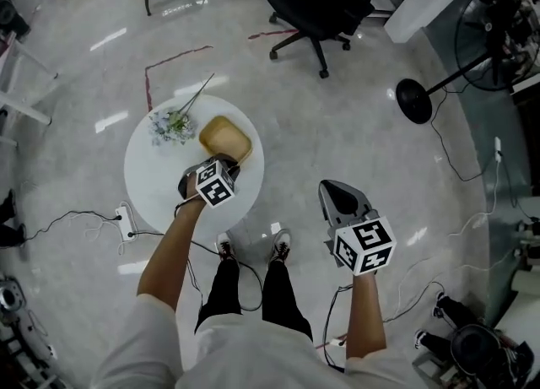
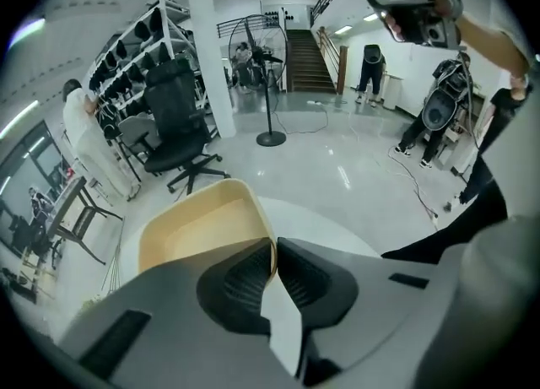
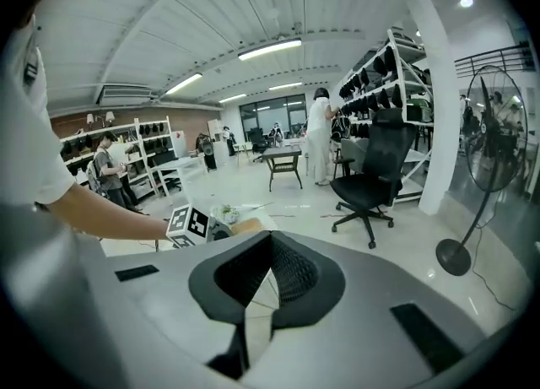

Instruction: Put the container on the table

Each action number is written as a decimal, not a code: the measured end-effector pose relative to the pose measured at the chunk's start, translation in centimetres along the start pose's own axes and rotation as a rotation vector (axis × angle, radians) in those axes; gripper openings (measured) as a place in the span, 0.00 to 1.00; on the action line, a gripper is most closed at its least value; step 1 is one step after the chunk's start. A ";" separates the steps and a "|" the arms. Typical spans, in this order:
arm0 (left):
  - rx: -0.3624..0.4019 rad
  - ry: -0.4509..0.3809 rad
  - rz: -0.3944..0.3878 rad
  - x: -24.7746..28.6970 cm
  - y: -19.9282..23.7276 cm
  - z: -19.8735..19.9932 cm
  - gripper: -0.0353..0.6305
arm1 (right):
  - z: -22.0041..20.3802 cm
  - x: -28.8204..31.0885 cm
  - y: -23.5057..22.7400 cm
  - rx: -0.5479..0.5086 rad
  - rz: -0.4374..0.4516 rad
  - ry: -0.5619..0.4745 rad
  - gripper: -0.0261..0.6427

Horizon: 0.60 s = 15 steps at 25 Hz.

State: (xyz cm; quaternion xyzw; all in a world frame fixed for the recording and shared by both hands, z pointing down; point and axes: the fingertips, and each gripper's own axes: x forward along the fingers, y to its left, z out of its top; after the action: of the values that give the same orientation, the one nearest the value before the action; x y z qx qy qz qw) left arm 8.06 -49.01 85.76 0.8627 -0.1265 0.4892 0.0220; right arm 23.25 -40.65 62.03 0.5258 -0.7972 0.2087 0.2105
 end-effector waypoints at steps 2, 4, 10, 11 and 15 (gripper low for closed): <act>-0.012 0.000 0.016 1.0 0.3 0.0 0.11 | -0.8 -0.1 -1.0 -0.005 -0.036 0.013 0.06; -0.049 -0.023 0.026 1.5 0.9 0.2 0.12 | -1.1 -0.4 -1.9 -0.006 -0.082 0.017 0.06; -0.310 -0.234 0.044 -2.6 3.1 2.5 0.25 | 1.8 -1.4 -3.7 -0.011 -0.158 -0.017 0.06; -0.344 -0.272 0.058 -4.2 3.6 3.0 0.25 | 3.0 -1.7 -3.9 -0.015 -0.158 -0.037 0.06; -0.427 -0.444 0.178 -13.6 6.3 5.9 0.15 | 9.3 -2.9 -3.4 -0.080 -0.149 -0.124 0.06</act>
State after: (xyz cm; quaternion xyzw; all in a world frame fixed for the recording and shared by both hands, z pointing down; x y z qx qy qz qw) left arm 4.83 -53.37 70.61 0.9097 -0.3031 0.2516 0.1315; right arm 26.33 -44.87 53.13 0.5867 -0.7752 0.1274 0.1965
